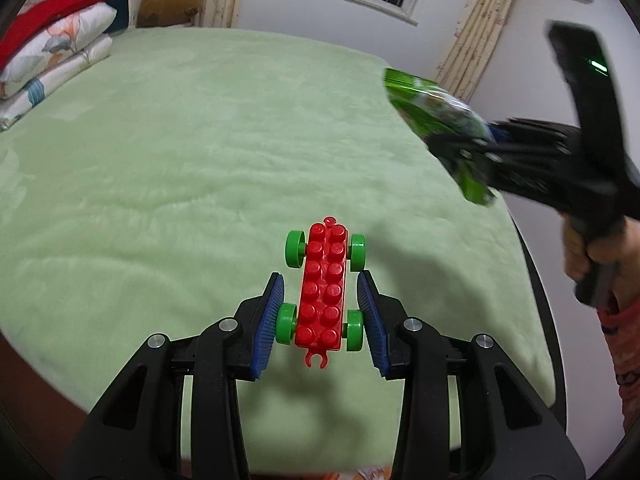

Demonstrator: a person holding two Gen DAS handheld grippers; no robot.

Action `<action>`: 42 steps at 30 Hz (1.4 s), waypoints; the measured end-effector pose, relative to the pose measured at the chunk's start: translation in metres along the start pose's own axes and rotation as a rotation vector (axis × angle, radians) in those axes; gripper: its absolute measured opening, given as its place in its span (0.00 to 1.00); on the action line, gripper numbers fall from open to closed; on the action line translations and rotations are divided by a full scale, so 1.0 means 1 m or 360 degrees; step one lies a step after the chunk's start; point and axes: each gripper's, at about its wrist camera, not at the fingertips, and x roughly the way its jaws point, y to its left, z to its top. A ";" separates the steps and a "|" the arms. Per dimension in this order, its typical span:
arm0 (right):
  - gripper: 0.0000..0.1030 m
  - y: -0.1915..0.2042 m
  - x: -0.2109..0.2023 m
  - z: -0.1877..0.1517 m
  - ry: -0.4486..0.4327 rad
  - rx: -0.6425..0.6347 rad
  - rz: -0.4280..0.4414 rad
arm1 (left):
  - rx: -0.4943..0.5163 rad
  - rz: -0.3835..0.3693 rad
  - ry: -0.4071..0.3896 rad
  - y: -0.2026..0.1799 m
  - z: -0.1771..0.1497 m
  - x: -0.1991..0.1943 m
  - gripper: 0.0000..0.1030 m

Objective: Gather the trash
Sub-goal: 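Hold the red toy car with the left tool while the right tool grasps the green snack bag, then carry the toy car and green snack bag to the bucket and release both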

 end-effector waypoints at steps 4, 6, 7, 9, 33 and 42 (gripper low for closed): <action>0.27 0.015 -0.074 -0.037 -0.0080 0.0011 0.0018 | 0.0046 0.0009 -0.0018 -0.030 -0.022 -0.038 0.37; 0.27 0.022 -0.108 -0.060 -0.0122 0.0026 0.0029 | 0.0069 0.0015 -0.0025 -0.045 -0.033 -0.054 0.37; 0.27 0.025 -0.124 -0.073 -0.0142 0.0029 0.0029 | 0.0080 0.0017 -0.0024 -0.054 -0.041 -0.063 0.37; 0.28 0.029 -0.150 -0.094 -0.0162 0.0034 0.0036 | 0.0102 0.0020 -0.0027 -0.070 -0.054 -0.076 0.37; 0.28 0.124 -0.165 -0.358 0.0264 0.0353 0.0406 | -0.0101 0.0043 0.0457 -0.115 -0.304 -0.039 0.37; 0.29 0.154 -0.072 -0.407 0.0593 0.0532 0.0514 | -0.0288 0.0110 0.0769 -0.089 -0.357 0.043 0.37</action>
